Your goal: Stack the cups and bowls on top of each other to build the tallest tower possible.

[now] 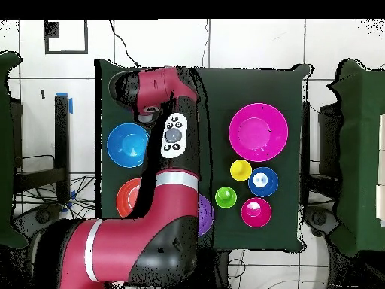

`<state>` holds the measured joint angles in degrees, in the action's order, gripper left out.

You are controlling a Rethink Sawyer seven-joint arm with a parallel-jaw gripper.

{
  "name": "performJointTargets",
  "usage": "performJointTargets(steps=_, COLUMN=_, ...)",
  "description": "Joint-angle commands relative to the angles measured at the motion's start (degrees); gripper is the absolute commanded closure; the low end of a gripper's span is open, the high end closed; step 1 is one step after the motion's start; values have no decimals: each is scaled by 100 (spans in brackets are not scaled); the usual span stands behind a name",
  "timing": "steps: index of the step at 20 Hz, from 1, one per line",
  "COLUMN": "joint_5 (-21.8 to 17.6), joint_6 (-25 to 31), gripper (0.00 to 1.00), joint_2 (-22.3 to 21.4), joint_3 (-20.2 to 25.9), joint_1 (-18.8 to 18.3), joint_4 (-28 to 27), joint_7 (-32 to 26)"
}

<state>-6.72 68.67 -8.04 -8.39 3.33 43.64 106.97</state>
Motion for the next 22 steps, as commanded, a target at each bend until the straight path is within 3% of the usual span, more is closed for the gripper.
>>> performJointTargets(steps=1, joint_5=-177, joint_6=-168, gripper=100, joint_2=38, joint_3=500, joint_1=136, joint_4=426, joint_7=-297)
performJointTargets(steps=13, joint_5=-207, joint_6=-181, gripper=100, joint_2=11, joint_3=482, joint_1=140, joint_4=467, joint_7=-311)
performJointTargets(steps=14, joint_5=-211, joint_6=-176, gripper=0, joint_2=16, joint_3=470, joint_1=145, joint_4=461, joint_7=-286)
performJointTargets(steps=22, joint_5=-293, joint_6=-170, gripper=0, joint_2=55, joint_3=457, joint_1=163, joint_4=358, joint_7=-415)
